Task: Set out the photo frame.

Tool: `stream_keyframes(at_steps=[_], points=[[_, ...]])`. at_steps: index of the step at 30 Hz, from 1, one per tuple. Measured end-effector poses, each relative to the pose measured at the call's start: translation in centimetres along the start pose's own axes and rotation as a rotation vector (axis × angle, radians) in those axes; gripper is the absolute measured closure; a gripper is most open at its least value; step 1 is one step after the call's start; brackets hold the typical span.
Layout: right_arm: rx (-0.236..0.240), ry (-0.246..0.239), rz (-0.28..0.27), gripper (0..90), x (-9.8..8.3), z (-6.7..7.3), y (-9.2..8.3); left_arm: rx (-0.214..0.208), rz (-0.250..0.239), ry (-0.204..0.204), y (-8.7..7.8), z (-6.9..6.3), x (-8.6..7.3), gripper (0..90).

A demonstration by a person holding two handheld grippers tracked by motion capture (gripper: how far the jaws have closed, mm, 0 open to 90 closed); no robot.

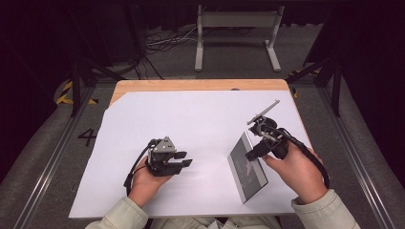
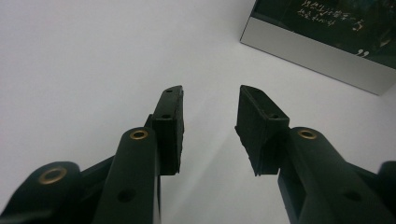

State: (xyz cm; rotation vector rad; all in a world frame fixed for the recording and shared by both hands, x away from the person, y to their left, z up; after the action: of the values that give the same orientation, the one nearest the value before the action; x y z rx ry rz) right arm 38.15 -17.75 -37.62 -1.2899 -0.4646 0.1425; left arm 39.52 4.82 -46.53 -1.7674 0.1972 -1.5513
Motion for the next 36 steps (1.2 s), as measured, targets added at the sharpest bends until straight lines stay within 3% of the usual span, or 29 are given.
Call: stream_keyframes(at_steps=[19,24,30,36], points=[[-0.019,0.007,-0.006,79.1,0.2,-0.2,-0.4,0.006,0.003,0.016,0.1,-0.2,0.0,61.1],[-0.018,-0.008,0.000,80.6,0.3,-0.1,-0.4,0.003,0.005,0.018,0.1,-0.2,0.0,61.2],[0.046,-0.033,0.011,84.0,0.3,0.9,-0.3,0.005,-0.001,0.014,0.0,-0.2,0.0,61.3],[0.015,-0.061,-0.006,84.1,0.4,1.2,-0.6,0.006,-0.002,0.014,-0.1,-0.2,0.1,61.3]])
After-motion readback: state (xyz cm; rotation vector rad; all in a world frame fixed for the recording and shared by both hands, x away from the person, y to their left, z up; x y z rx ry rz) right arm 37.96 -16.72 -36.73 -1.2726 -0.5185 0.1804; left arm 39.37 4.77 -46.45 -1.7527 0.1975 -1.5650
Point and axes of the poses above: each handheld gripper's, and its own axes: y roughly forward along the jaws, x roughly out of its top, z roughly to its left, the point moved 9 cm from there along y, roughly forward along the jaws, and after that the axes turned 11 degrees about y, right-handed, at the moved point
